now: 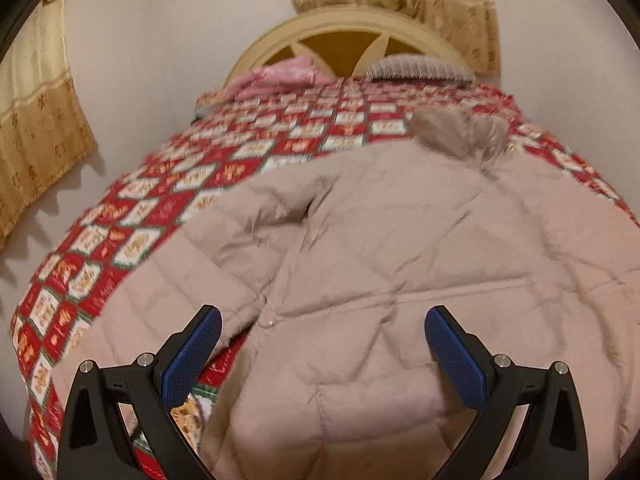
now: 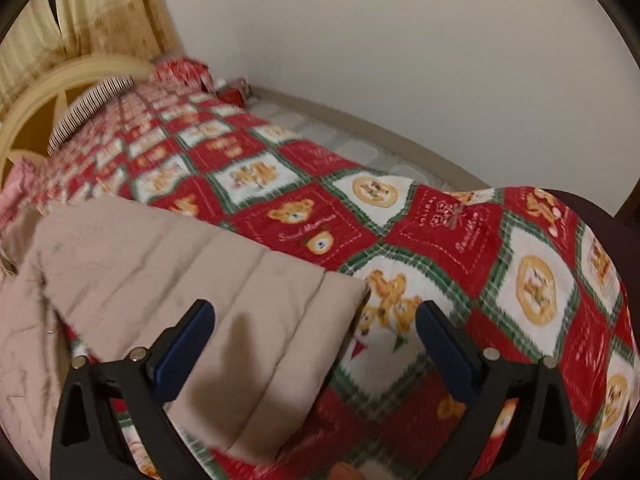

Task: Fold large clothes
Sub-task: 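Grasp the jacket sleeve with the right tool and fold it across the body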

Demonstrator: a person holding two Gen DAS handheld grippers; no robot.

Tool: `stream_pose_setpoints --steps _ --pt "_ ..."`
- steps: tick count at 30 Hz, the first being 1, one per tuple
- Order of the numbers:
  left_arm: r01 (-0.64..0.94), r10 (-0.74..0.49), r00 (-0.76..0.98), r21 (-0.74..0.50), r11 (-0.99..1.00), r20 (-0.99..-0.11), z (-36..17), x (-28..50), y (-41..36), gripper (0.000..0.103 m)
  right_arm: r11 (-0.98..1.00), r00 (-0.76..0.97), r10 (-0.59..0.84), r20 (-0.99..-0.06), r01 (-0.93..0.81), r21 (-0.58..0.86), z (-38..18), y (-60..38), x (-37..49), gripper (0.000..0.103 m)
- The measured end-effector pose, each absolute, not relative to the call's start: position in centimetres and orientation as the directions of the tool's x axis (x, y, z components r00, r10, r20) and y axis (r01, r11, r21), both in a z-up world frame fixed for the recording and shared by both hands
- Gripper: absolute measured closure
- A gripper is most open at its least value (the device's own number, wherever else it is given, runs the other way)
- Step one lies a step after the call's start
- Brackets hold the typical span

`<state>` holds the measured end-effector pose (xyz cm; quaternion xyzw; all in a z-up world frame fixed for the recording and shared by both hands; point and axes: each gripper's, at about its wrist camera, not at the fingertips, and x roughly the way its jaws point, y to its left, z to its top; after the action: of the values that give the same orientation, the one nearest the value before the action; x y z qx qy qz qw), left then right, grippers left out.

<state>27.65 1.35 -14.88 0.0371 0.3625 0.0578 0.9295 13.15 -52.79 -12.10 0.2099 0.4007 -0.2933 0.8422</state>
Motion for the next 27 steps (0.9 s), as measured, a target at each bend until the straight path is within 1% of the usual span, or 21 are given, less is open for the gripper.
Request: stream_pose_setpoints --steps 1,2,3,5,7,8,9,10,12,14,17,20,23,27 --pt "-0.082 0.129 0.720 0.101 0.992 -0.682 -15.5 27.9 1.5 0.001 0.747 0.504 -0.318 -0.803 0.655 0.116 -12.4 -52.9 13.4 0.013" --pt "-0.083 0.126 0.717 0.096 0.992 -0.686 -15.8 28.0 1.5 0.001 0.759 0.493 -0.318 -0.810 0.644 0.094 -12.6 -52.4 13.6 0.012" --pt "-0.083 0.127 0.714 0.096 0.992 -0.689 -16.2 28.2 1.5 0.001 0.768 0.490 -0.324 -0.809 0.635 0.077 -12.8 -52.4 14.3 0.014" --pt "-0.081 0.127 0.708 0.098 0.992 -0.695 -16.7 28.3 1.4 0.001 0.795 0.493 -0.305 -0.815 0.603 0.066 -13.3 -51.7 14.8 0.025" --pt "-0.080 0.127 0.705 0.100 0.992 -0.698 -16.9 28.5 1.3 0.001 0.806 0.494 -0.283 -0.822 0.588 0.075 -13.8 -51.3 15.0 0.041" --pt "-0.080 0.128 0.704 0.100 0.992 -0.699 -17.0 28.5 1.4 0.001 0.817 0.502 -0.279 -0.819 0.572 0.072 -13.8 -51.1 15.2 0.045" --pt "-0.082 0.130 0.704 0.102 0.991 -0.698 -17.0 28.4 1.5 0.001 0.829 0.508 -0.272 -0.817 0.555 0.069 -13.7 -50.9 15.5 0.057" --pt "-0.087 0.138 0.702 0.108 0.990 -0.699 -17.0 28.5 1.5 0.001 0.841 0.516 -0.259 -0.816 0.536 0.072 -13.5 -50.6 15.7 0.073" --pt "-0.083 0.136 0.693 0.109 0.991 -0.708 -17.2 28.5 1.4 0.001 0.852 0.515 -0.257 -0.818 0.520 0.059 -13.1 -50.0 16.2 0.083" --pt "-0.060 0.120 0.667 0.107 0.992 -0.735 -17.8 28.8 1.3 0.001 0.860 0.525 -0.267 -0.808 0.508 0.045 -12.3 -49.7 16.5 0.087" --pt "-0.045 0.103 0.636 0.096 0.994 -0.765 -18.4 29.2 1.4 0.001 0.860 0.565 -0.291 -0.772 0.508 0.048 -9.6 -49.9 16.9 0.088" --pt "-0.040 0.090 0.643 0.084 0.996 -0.760 -18.3 29.1 1.4 0.001 0.863 0.608 -0.323 -0.725 0.504 0.037 -6.2 -49.5 17.8 0.088" --pt "-0.040 0.065 0.661 0.052 0.998 -0.748 -18.0 28.6 1.8 0.001 0.878 0.661 -0.369 -0.654 0.479 -0.011 -1.7 -47.7 18.4 0.089" --pt "-0.047 0.006 0.699 -0.037 0.998 -0.715 -16.8 27.3 2.8 0.001 0.900 0.734 -0.409 -0.543 0.424 -0.105 4.0 -43.3 19.5 0.089"
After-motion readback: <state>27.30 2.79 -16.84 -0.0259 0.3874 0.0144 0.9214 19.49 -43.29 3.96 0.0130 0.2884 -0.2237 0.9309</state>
